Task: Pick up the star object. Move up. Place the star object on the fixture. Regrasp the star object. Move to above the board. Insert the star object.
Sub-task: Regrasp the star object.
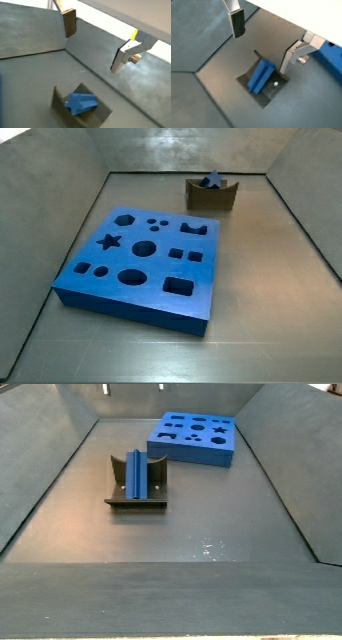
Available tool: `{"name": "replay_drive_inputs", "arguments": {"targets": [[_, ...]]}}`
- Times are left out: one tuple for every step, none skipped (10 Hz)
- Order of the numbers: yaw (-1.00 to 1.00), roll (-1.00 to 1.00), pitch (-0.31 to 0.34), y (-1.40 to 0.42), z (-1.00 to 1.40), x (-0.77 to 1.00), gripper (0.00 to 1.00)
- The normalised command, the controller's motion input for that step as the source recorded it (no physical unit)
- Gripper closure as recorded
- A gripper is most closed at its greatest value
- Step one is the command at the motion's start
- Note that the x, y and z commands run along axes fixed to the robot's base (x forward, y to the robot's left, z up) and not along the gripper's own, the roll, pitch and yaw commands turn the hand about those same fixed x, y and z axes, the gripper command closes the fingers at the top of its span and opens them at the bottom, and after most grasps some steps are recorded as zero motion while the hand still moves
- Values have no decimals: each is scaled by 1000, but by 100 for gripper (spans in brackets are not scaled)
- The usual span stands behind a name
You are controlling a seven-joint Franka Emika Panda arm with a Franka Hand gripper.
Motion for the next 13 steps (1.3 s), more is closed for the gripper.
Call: {"name": "replay_drive_inputs", "arguments": {"targets": [[52,1000,59,-31,-9,59,0],[64,1000,83,-37,-12,80,0],[77,1000,108,-37,-14,92,0],[106,1000,142,-43,-14,97,0],[127,991,157,-43,-16,95,0],[146,735,142,-44,-16,96,0],[161,539,127,-45,-18,98,0],[176,305,101,-37,-13,95,0],[181,208,69,-27,-6,84,0],[221,155,-30,75,-1000,33,0],[216,144,-49,73,-1000,31,0],[166,125,-96,66,-1000,47,0],[127,104,-126,62,-1000,56,0]]}}
